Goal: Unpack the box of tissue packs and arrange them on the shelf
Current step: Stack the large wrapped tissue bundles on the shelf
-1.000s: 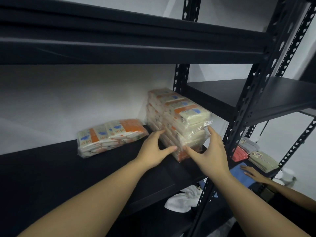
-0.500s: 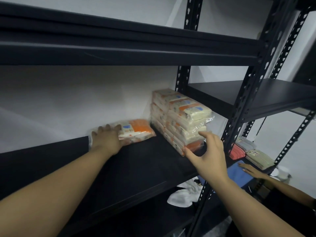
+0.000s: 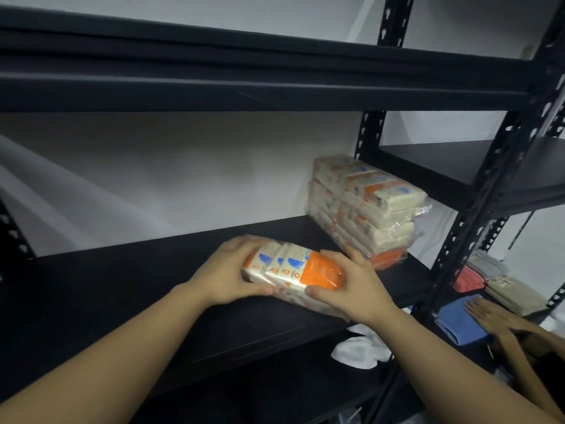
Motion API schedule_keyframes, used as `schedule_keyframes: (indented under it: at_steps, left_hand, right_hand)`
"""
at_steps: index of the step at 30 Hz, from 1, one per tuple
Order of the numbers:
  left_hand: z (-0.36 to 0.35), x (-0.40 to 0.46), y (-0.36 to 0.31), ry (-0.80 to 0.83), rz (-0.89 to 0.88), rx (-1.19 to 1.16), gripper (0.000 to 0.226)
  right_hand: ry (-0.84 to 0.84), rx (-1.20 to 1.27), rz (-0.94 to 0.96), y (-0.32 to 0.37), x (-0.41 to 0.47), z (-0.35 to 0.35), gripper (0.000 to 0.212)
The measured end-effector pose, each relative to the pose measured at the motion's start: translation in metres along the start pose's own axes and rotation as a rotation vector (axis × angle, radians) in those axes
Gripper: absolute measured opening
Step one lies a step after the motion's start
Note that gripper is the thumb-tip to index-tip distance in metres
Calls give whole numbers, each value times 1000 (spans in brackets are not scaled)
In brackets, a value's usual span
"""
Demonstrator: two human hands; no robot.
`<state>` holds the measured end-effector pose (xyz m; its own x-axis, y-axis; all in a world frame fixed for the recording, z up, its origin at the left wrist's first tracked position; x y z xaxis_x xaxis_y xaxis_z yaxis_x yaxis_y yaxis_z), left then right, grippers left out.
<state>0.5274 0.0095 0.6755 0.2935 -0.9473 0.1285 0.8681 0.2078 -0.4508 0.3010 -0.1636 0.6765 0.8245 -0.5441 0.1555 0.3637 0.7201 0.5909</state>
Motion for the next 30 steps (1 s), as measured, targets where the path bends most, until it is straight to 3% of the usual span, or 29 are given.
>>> schedule_keyframes:
  at_steps: [3, 6, 11, 17, 23, 26, 30]
  left_hand:
    - [3, -17, 27, -35, 211, -97, 104]
    - [4, -21, 31, -120, 192, -275, 92]
    - [37, 12, 26, -429, 201, -518, 92]
    - [84, 90, -24, -595, 125, -616, 89]
    - [86, 167, -72, -609, 70, -646, 66]
    - [76, 195, -96, -556, 16, -654, 37]
    - [56, 228, -110, -450, -41, -664, 40]
  right_hand:
    - [132, -57, -17, -6, 1, -6, 108]
    - [149, -41, 20, -3, 2, -1, 108]
    - [-99, 21, 137, 33, 7, 50, 87]
    - [-384, -57, 180, 49, 24, 124, 79]
    - [-512, -83, 55, 31, 45, 177, 74]
    - [-540, -46, -14, 17, 56, 193, 72]
    - [-574, -32, -68, -1, 68, 206, 74]
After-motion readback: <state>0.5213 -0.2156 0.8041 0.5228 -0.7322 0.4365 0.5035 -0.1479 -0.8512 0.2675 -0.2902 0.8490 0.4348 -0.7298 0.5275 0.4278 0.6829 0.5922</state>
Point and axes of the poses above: each hand's wrist, its own x-axis towards the middle knuckle, its own z-axis out of the back of the hand, y = z × x, the point moved 4 cm from there along x, towards the middle knuckle, and after that the axes turned 6 degrees about y, right-handed, at the moved point
